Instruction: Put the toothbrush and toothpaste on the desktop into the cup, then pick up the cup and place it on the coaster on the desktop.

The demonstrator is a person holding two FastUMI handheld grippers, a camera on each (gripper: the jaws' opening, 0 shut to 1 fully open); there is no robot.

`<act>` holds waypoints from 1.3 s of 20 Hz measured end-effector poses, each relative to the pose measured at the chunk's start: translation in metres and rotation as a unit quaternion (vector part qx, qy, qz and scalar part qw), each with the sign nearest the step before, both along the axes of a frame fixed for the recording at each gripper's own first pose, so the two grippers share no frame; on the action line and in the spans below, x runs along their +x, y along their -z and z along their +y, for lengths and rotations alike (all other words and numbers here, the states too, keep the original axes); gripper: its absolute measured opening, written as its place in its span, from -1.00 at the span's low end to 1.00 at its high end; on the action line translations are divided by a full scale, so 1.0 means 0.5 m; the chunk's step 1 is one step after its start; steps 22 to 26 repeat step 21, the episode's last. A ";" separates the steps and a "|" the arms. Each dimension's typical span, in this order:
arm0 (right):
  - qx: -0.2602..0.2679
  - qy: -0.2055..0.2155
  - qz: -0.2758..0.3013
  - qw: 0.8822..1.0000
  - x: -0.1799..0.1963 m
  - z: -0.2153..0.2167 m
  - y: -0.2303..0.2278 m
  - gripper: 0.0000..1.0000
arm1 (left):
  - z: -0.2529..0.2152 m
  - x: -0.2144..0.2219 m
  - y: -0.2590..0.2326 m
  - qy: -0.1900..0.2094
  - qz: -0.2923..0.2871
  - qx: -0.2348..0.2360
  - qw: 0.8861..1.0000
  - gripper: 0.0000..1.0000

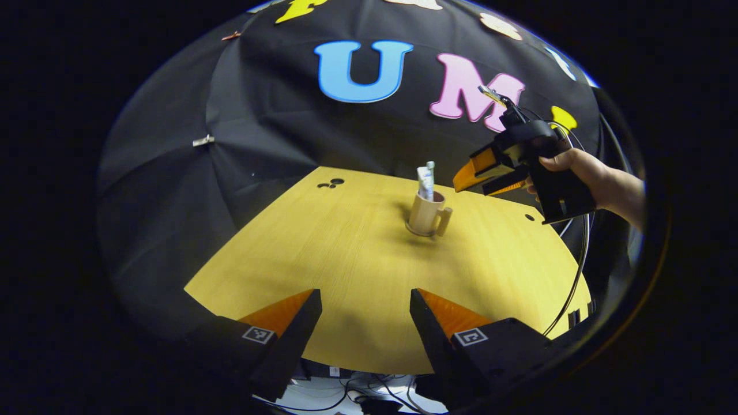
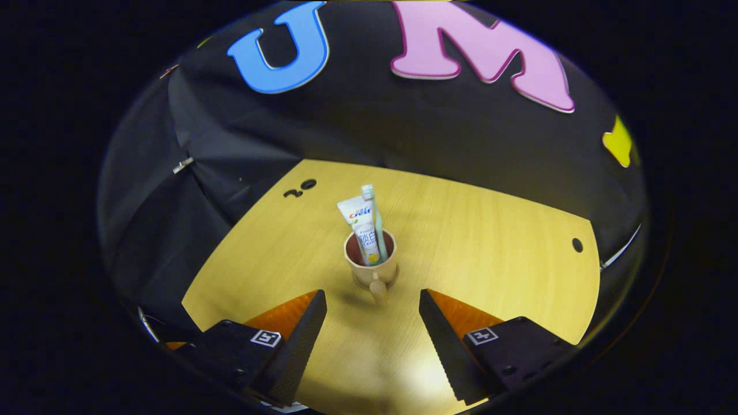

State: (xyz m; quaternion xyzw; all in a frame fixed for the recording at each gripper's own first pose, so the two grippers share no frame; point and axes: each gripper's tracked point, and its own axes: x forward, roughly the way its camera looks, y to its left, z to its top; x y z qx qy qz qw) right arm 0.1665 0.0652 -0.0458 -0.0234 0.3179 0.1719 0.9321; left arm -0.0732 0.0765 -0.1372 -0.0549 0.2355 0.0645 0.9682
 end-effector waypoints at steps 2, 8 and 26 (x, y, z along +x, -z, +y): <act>0.029 0.030 -0.056 0.998 -0.049 -0.043 -0.087 0.98 | -0.021 -0.023 -0.036 0.018 -0.022 0.021 0.999 0.94; 0.033 0.102 -0.176 0.978 -0.264 -0.198 -0.226 0.96 | -0.095 -0.040 -0.133 0.051 -0.086 -0.016 0.995 0.94; 0.056 0.203 -0.170 0.963 -0.575 -0.299 -0.106 0.96 | -0.198 -0.080 -0.219 0.098 -0.184 -0.004 0.978 0.94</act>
